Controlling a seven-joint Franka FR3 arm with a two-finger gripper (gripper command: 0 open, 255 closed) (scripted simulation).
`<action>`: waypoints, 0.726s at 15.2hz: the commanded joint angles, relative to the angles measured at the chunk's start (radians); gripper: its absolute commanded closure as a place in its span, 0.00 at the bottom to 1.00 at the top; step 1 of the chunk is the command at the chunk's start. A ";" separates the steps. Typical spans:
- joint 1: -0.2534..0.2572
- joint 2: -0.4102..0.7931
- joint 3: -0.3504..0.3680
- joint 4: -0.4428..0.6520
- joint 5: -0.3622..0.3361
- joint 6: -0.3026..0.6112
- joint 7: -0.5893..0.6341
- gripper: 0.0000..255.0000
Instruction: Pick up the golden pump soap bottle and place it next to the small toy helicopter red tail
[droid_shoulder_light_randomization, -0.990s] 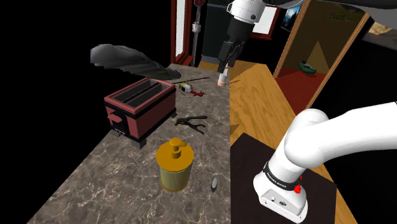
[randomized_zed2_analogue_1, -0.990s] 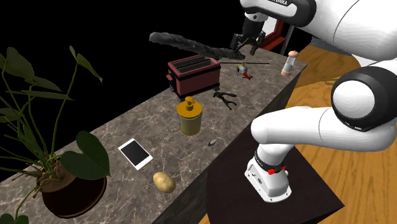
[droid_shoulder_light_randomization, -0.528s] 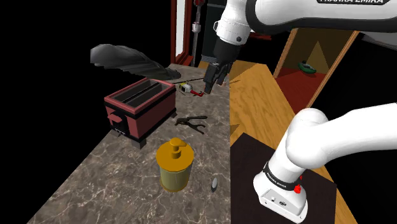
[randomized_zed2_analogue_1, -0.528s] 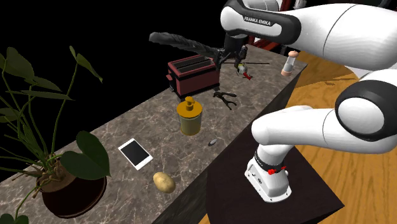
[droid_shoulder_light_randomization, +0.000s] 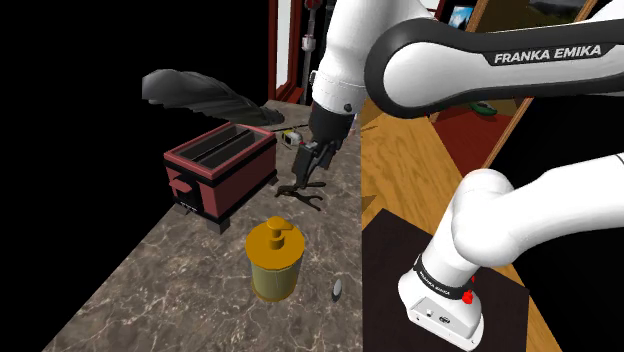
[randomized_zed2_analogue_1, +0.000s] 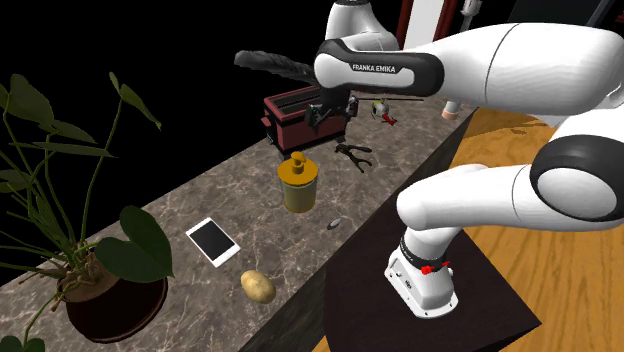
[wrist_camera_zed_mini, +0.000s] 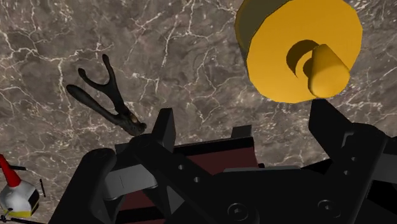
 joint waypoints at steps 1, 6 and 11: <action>0.018 0.026 0.053 -0.013 0.027 0.047 0.044 0.00; 0.045 0.122 0.184 -0.015 0.075 0.162 0.150 0.00; 0.044 0.174 0.231 -0.035 0.086 0.237 0.175 0.00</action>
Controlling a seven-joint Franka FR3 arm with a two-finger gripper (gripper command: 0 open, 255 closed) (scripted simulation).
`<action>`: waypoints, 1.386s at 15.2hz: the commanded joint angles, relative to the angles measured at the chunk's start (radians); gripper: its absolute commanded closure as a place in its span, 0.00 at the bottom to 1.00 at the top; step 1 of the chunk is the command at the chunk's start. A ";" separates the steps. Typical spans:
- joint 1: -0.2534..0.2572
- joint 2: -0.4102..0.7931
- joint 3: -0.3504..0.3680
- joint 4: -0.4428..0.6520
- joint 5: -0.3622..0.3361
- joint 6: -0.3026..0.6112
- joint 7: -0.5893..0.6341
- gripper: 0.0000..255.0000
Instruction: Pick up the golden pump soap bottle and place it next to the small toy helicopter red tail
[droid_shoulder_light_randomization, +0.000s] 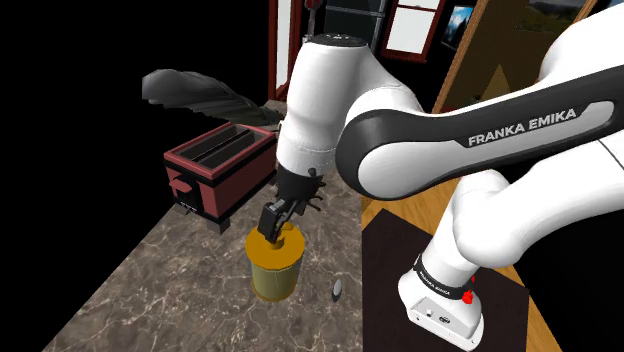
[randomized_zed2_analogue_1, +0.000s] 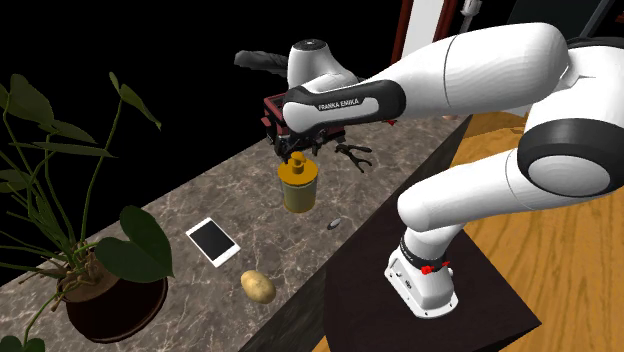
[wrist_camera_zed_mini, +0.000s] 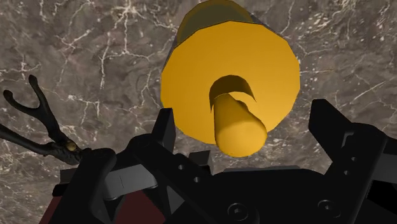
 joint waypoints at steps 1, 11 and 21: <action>-0.003 0.018 0.010 -0.016 0.003 0.035 0.000 0.00; -0.009 0.054 0.030 -0.040 0.007 0.095 0.002 0.00; -0.009 0.054 0.031 -0.040 0.007 0.095 0.002 1.00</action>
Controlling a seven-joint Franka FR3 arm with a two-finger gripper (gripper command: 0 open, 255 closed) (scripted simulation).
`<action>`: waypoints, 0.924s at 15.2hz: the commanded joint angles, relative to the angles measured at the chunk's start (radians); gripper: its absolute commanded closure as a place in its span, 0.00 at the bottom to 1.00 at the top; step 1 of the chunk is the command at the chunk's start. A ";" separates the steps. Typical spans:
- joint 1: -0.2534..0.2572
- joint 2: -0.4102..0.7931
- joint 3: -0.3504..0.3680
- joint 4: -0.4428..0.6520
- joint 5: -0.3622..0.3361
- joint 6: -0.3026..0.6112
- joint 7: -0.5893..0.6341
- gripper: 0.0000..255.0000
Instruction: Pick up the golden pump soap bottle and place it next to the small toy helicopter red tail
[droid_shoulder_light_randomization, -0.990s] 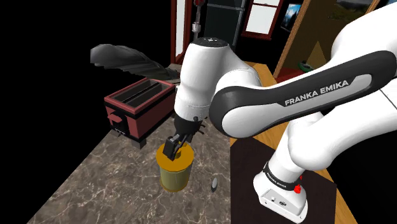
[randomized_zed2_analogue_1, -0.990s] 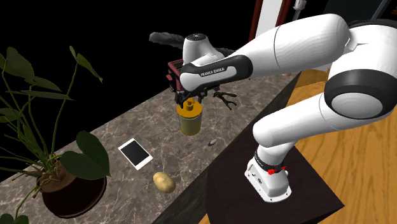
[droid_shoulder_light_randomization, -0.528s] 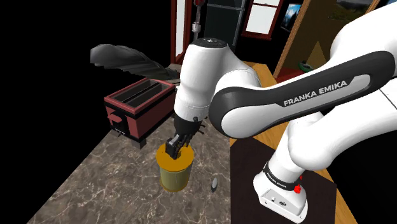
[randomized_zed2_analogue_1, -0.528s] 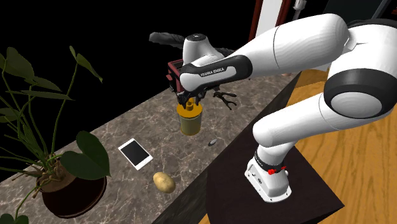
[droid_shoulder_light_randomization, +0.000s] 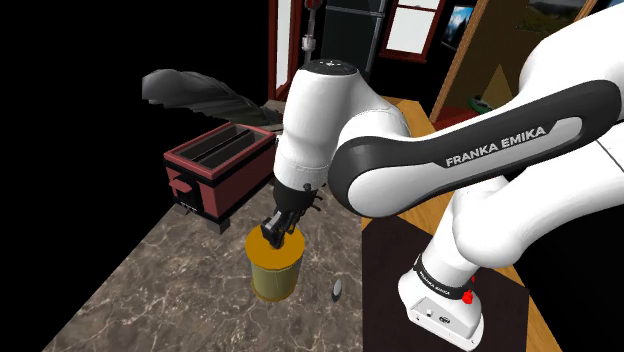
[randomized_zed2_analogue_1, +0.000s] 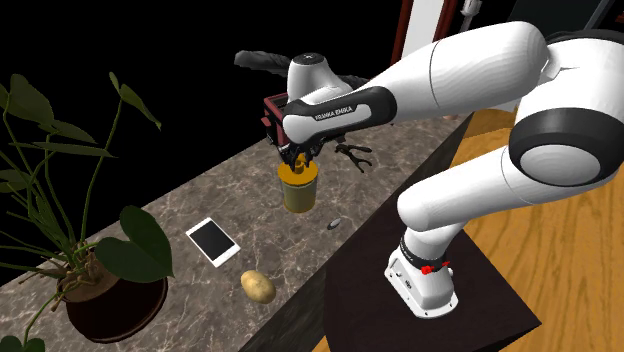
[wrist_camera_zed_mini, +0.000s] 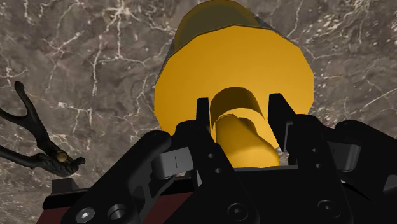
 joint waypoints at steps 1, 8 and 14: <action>0.000 0.000 0.000 0.000 0.000 0.000 0.000 1.00; 0.000 -0.047 -0.034 0.064 -0.015 -0.111 -0.003 1.00; -0.003 -0.074 -0.060 0.126 -0.030 -0.200 -0.003 1.00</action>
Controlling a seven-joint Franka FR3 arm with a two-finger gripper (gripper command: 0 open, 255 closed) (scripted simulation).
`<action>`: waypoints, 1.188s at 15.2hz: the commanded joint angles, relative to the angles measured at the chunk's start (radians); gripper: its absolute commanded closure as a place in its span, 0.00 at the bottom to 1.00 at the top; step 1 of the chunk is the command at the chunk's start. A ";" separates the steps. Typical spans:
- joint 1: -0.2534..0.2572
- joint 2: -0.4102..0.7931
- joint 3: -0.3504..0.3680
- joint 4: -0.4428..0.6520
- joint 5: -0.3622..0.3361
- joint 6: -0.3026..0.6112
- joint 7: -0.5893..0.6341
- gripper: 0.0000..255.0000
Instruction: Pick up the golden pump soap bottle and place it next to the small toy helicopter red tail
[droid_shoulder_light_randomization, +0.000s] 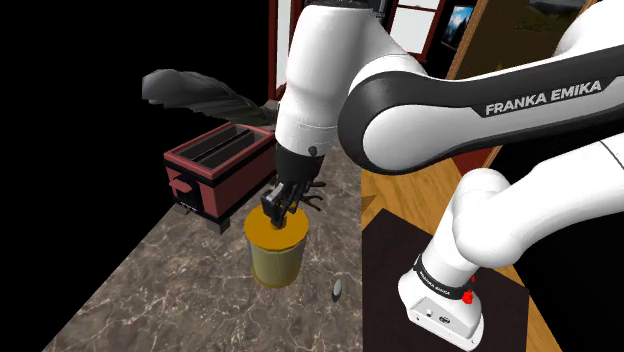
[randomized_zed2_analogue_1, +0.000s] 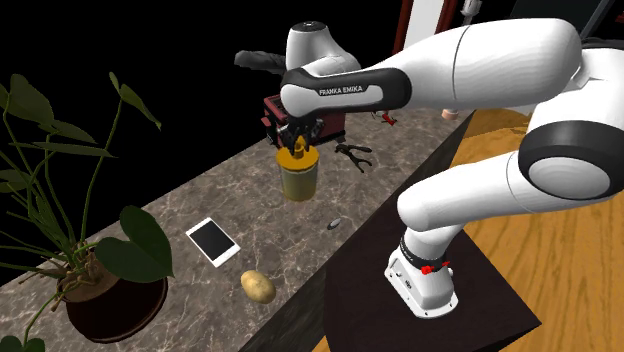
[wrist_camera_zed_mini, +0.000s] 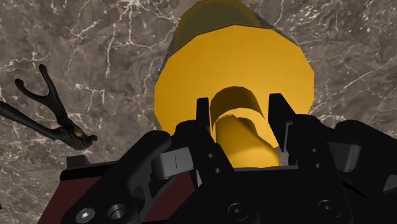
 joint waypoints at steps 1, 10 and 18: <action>-0.003 -0.003 -0.007 0.025 -0.006 -0.027 0.001 1.00; -0.012 -0.020 -0.039 0.132 -0.030 -0.151 0.003 1.00; -0.021 -0.017 -0.063 0.238 -0.050 -0.256 0.007 1.00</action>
